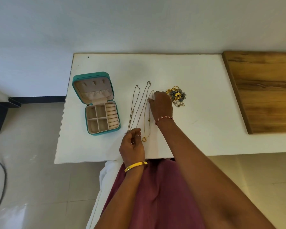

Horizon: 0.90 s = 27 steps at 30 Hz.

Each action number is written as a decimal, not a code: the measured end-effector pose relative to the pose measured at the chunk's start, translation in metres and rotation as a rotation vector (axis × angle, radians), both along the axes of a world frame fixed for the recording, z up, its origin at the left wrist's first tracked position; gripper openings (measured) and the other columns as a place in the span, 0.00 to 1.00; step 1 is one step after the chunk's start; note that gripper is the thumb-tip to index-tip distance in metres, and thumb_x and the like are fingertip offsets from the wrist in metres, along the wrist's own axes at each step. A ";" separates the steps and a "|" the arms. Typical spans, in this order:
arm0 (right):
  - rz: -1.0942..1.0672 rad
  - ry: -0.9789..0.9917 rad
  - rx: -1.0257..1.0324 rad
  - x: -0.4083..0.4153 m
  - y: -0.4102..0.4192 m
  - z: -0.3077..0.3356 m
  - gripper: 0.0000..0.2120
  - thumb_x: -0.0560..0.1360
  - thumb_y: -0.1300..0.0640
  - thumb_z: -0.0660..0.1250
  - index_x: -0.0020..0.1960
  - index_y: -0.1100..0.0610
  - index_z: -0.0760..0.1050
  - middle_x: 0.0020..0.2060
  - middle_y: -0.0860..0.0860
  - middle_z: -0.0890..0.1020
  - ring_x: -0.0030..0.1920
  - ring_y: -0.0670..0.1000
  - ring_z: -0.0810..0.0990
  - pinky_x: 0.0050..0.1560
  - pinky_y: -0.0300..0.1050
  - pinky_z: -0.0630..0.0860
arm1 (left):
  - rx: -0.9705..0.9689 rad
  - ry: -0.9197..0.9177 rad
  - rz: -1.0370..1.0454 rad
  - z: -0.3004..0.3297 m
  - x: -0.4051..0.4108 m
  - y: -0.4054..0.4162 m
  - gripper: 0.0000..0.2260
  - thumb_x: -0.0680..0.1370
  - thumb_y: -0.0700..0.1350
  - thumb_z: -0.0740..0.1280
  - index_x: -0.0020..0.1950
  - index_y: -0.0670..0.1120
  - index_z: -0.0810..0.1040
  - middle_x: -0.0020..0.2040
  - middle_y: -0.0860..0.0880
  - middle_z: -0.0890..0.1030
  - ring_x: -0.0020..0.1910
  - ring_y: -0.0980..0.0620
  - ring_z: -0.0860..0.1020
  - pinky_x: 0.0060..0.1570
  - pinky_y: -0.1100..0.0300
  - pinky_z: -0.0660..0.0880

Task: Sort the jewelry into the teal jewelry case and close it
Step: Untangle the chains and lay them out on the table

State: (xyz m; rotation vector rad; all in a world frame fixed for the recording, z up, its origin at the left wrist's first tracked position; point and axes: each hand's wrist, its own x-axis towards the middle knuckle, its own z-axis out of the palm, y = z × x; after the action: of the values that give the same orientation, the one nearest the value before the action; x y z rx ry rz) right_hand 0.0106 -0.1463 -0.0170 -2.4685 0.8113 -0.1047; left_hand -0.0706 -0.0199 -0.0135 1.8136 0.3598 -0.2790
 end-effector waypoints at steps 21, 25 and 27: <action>-0.096 -0.240 0.375 -0.002 0.003 0.008 0.08 0.75 0.69 0.55 0.49 0.65 0.71 0.44 0.60 0.76 0.44 0.55 0.74 0.35 0.34 0.65 | -0.032 0.006 0.023 0.012 -0.002 0.003 0.11 0.75 0.34 0.61 0.46 0.49 0.77 0.45 0.49 0.80 0.49 0.47 0.79 0.57 0.50 0.76; -0.117 -0.264 0.784 -0.027 0.011 0.037 0.06 0.79 0.64 0.54 0.47 0.60 0.70 0.36 0.54 0.77 0.37 0.48 0.75 0.39 0.38 0.73 | -0.042 -0.051 0.000 0.028 -0.006 0.007 0.11 0.75 0.34 0.61 0.46 0.50 0.77 0.45 0.49 0.80 0.49 0.46 0.79 0.56 0.48 0.76; -0.093 -0.269 0.902 -0.042 0.015 0.052 0.09 0.79 0.62 0.54 0.43 0.58 0.70 0.34 0.52 0.77 0.37 0.48 0.76 0.40 0.41 0.74 | -0.050 -0.083 -0.026 0.039 -0.008 0.012 0.12 0.75 0.34 0.61 0.46 0.50 0.77 0.45 0.48 0.80 0.48 0.46 0.79 0.55 0.47 0.76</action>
State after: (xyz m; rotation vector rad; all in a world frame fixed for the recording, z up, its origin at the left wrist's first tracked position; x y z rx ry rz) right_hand -0.0311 -0.1308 0.0352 -1.5307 0.6553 -0.0774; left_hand -0.0790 -0.0076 0.0258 1.7754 0.2688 -0.2285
